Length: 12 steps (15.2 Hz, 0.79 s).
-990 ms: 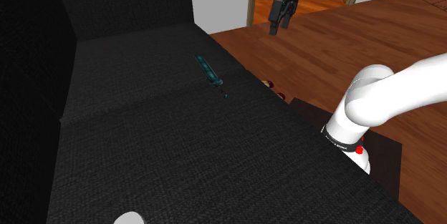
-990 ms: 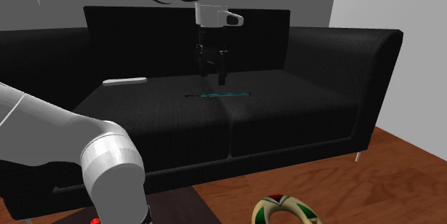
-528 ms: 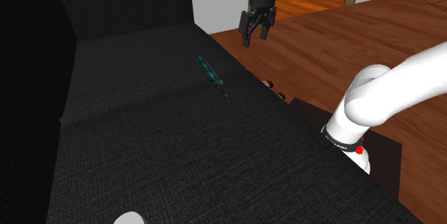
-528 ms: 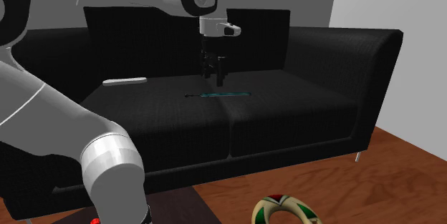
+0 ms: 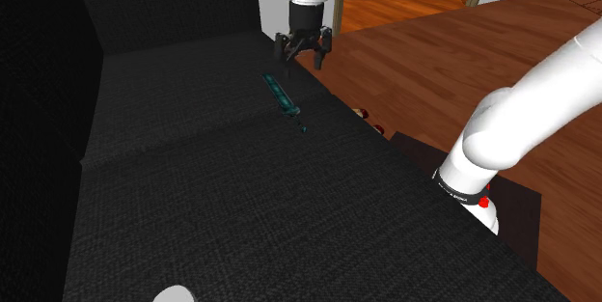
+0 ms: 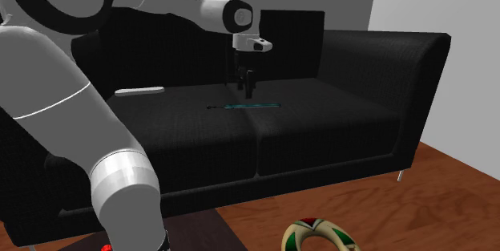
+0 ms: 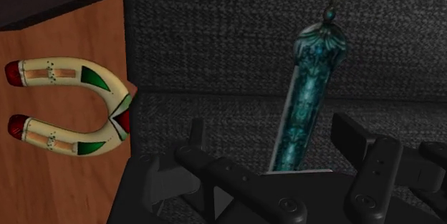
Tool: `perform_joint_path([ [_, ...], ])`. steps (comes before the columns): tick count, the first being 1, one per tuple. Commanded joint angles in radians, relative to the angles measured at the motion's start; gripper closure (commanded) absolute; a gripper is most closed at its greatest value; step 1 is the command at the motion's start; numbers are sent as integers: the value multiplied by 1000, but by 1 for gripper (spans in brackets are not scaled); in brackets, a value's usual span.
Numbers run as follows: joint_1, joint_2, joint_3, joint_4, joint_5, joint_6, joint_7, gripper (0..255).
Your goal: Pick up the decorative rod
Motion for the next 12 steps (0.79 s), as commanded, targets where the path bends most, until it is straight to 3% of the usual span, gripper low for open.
perform_joint_path([
  [1,-6,74,30,42,-10,30,76,0],
  [5,-10,205,70,132,-45,64,198,0],
  [12,-7,223,74,48,-46,165,195,0],
])
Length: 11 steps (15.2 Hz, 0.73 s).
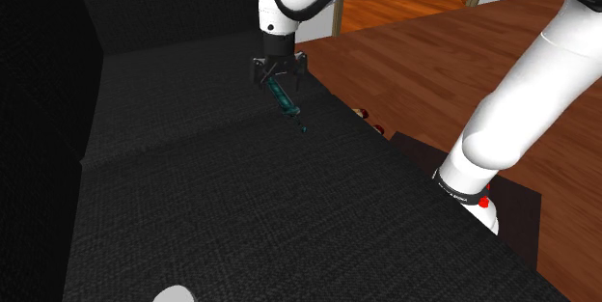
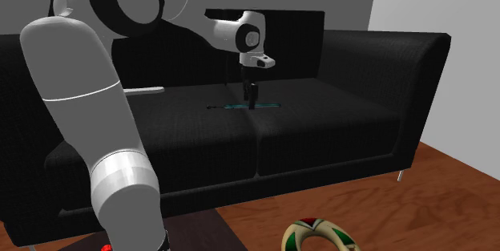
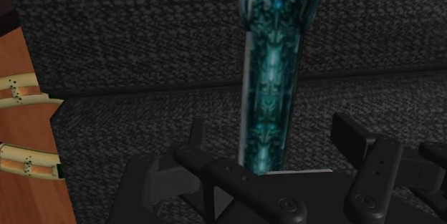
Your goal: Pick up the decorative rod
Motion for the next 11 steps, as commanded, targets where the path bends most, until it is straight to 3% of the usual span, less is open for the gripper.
perform_joint_path([
  [1,0,5,1,-10,-1,16,1,0],
  [2,0,6,1,-10,-1,16,1,0],
  [3,0,7,0,-10,-2,17,-1,255],
  [11,0,-4,-1,-22,3,18,-4,255],
])
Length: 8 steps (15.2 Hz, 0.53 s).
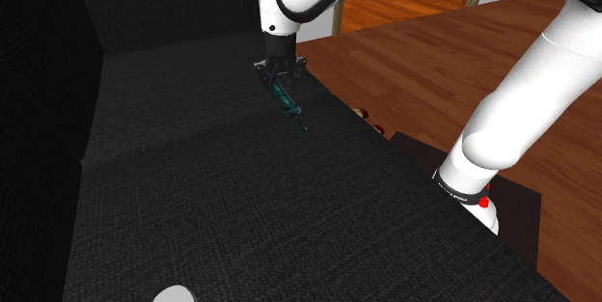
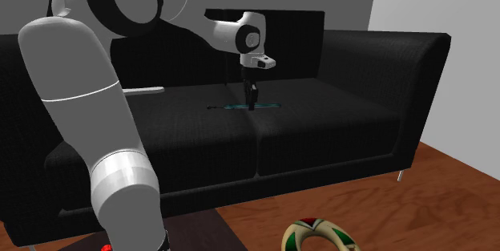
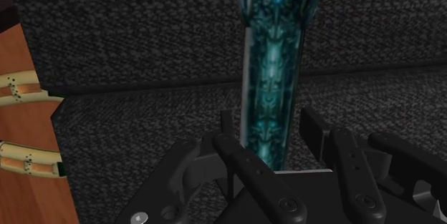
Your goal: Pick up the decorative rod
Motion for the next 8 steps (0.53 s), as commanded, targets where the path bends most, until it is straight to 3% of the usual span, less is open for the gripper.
perform_joint_path([
  [1,4,13,5,5,0,-3,4,255],
  [8,2,-4,-1,82,1,-97,7,255],
])
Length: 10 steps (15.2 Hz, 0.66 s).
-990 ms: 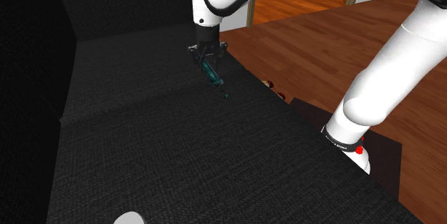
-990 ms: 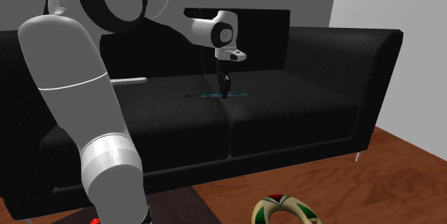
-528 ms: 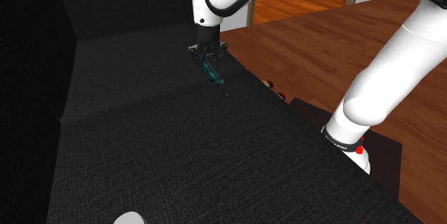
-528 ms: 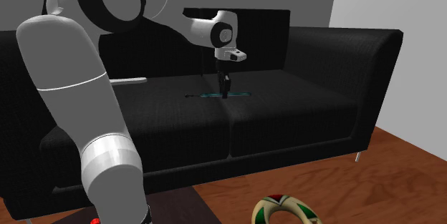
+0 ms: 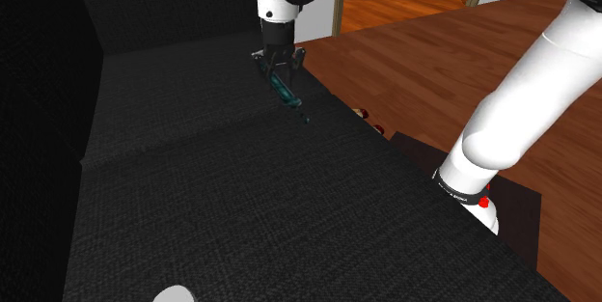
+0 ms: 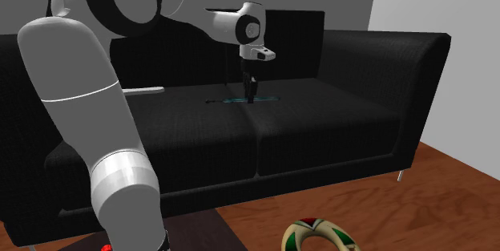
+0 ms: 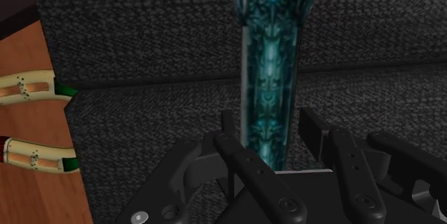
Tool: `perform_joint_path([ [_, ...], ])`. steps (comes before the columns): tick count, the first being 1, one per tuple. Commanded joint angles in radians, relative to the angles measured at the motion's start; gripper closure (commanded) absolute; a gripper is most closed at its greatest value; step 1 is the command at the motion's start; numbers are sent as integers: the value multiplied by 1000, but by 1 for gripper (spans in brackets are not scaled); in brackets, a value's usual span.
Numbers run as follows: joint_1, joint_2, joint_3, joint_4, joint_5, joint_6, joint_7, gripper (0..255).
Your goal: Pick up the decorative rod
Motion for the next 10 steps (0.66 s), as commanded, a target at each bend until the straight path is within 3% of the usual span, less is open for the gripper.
perform_joint_path([
  [1,-1,-3,-1,23,0,-26,2,255],
  [10,-3,-7,-5,114,-2,-121,8,255],
])
